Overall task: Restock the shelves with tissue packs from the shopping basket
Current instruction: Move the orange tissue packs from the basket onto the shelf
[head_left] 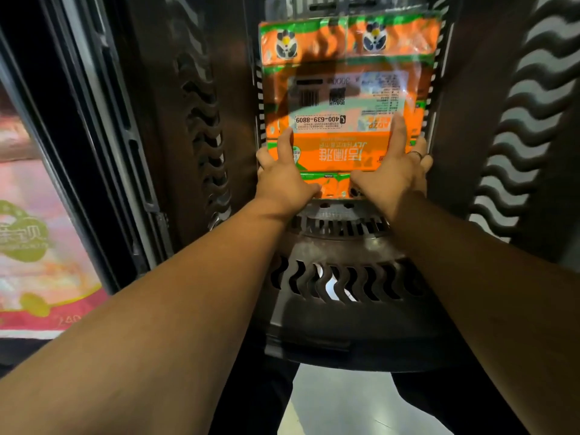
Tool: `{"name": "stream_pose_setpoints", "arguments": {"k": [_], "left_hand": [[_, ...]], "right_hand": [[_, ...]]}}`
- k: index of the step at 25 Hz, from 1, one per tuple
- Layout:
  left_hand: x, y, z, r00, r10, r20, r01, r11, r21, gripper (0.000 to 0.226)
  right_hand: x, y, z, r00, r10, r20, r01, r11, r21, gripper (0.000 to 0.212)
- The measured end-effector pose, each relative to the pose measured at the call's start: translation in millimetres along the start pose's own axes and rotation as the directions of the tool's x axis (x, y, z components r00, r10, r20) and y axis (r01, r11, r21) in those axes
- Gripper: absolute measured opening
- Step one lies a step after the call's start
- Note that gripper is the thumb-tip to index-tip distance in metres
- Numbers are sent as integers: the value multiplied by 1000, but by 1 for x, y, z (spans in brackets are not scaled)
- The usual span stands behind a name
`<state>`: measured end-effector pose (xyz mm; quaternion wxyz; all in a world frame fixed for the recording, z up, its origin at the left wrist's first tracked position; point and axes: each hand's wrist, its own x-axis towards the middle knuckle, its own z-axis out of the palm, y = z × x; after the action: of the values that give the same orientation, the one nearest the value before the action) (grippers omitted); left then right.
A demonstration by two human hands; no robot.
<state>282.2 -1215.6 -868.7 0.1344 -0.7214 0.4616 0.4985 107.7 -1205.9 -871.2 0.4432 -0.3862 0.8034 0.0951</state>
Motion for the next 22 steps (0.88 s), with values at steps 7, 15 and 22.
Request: {"name": "stream_pose_setpoints", "arguments": {"k": [7,15,22], "left_hand": [[-40,38,-22,969,-32,-244,59,993,104,80],[-99,62,-94,967,229,-111,-193,945,264,93],[-103,50,-97,915,369,162,-374,624,686,101]], "right_hand": [[-30,-18,-25,993,18,-120,-4,993,120,84],[-81,-32,-93,961,-229,-158,241,968,64,78],[-86,-29,-109,897,-424,-128,440,883,161,69]]}}
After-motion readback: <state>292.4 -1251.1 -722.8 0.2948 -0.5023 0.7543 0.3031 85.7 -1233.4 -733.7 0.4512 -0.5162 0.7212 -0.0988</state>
